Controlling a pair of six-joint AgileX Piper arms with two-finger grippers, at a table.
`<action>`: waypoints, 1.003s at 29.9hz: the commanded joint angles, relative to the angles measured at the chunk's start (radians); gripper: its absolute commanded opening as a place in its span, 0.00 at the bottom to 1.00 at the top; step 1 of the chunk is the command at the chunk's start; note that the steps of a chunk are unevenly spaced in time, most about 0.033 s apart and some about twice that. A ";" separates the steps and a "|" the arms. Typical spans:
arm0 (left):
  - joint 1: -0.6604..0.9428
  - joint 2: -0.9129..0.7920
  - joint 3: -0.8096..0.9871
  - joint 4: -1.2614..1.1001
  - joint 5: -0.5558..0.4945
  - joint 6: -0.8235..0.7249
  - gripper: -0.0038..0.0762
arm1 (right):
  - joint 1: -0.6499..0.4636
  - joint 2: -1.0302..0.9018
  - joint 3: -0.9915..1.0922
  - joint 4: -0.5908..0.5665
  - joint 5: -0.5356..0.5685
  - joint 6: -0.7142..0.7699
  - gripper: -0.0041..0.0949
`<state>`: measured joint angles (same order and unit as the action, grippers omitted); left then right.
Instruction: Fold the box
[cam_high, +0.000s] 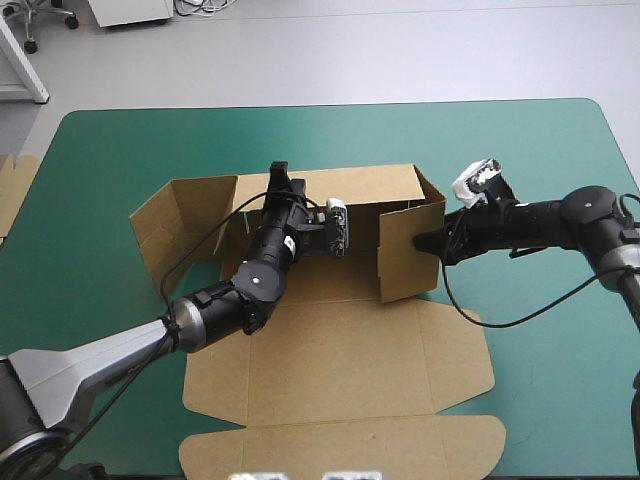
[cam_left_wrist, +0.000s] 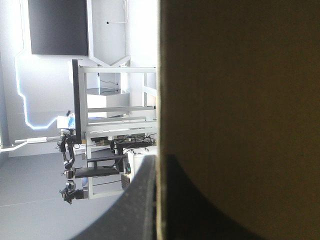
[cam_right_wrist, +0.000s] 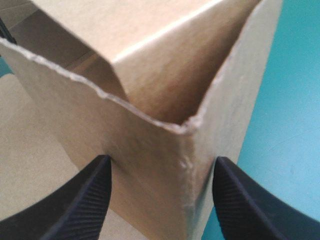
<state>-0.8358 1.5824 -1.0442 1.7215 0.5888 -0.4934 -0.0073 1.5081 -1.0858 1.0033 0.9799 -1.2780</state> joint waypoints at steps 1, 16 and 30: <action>-0.002 -0.040 -0.042 0.046 0.047 -0.018 0.03 | 0.051 -0.029 -0.023 -0.010 -0.027 0.029 0.61; -0.002 -0.040 -0.043 0.046 0.027 0.000 0.03 | 0.106 -0.029 -0.023 -0.005 -0.220 0.081 0.61; -0.002 -0.040 -0.043 0.046 0.016 -0.005 0.03 | 0.110 -0.023 -0.023 0.103 -0.328 -0.054 0.61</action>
<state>-0.8340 1.5836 -1.0544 1.7094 0.5941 -0.4860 0.1042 1.5161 -1.0839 1.0299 0.7044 -1.2933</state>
